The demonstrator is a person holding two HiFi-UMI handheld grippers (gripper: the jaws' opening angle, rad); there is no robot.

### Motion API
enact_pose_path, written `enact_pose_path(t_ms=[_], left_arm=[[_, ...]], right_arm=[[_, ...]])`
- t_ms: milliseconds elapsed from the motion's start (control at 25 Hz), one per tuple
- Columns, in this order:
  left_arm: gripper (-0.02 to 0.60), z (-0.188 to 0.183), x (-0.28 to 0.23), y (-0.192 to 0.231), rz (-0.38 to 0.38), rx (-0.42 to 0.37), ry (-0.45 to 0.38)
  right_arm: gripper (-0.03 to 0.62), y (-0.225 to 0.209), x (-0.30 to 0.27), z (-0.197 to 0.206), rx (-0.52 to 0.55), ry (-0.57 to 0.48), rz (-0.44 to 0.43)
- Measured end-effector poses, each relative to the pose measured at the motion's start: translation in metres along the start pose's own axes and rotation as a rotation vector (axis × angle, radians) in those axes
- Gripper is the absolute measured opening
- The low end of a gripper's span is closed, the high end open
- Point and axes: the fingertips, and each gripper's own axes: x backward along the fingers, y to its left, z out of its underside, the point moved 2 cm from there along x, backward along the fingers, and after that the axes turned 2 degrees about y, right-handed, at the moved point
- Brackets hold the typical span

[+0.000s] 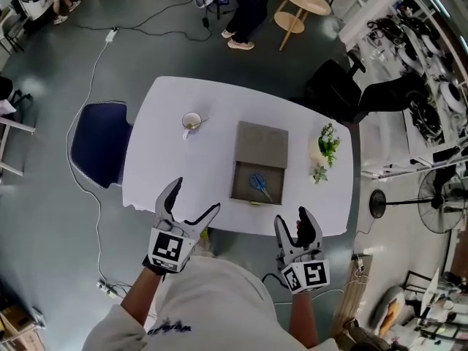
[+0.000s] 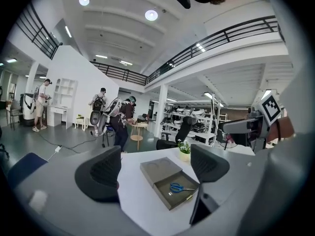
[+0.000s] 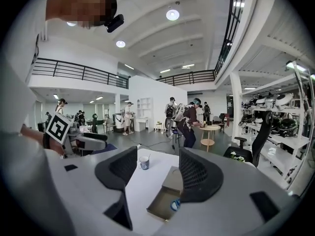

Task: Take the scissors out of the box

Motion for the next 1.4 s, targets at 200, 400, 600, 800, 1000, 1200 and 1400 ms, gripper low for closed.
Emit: enact_pose_path(t_ms=[200, 400, 600, 800, 1000, 1200, 1400], left_arm=[[0.43, 0.0, -0.013, 0.008, 0.087, 0.038, 0.014], [0.425, 0.011, -0.028, 0.008, 0.132, 0.018, 0.037], [0.401, 0.018, -0.042, -0.004, 0.175, 0.013, 0.04], [0.362, 0.03, -0.057, -0.002, 0.147, 0.026, 0.041], [0.31, 0.037, -0.068, -0.009, 0.165, 0.004, 0.087], [0.282, 0.037, -0.076, -0.017, 0.199, -0.019, 0.1], [0.245, 0.044, -0.085, -0.018, 0.192, -0.021, 0.126]], right_arm=[[0.268, 0.017, -0.009, 0.004, 0.023, 0.078, 0.031], [0.267, 0.008, -0.015, 0.022, 0.032, 0.122, 0.09], [0.267, -0.013, -0.011, 0.042, 0.014, 0.181, 0.144], [0.264, -0.029, -0.027, 0.057, 0.025, 0.2, 0.128], [0.247, -0.039, -0.036, 0.069, 0.059, 0.242, 0.09], [0.244, -0.045, -0.055, 0.09, 0.043, 0.279, 0.059], [0.239, -0.054, -0.076, 0.105, -0.009, 0.304, 0.027]])
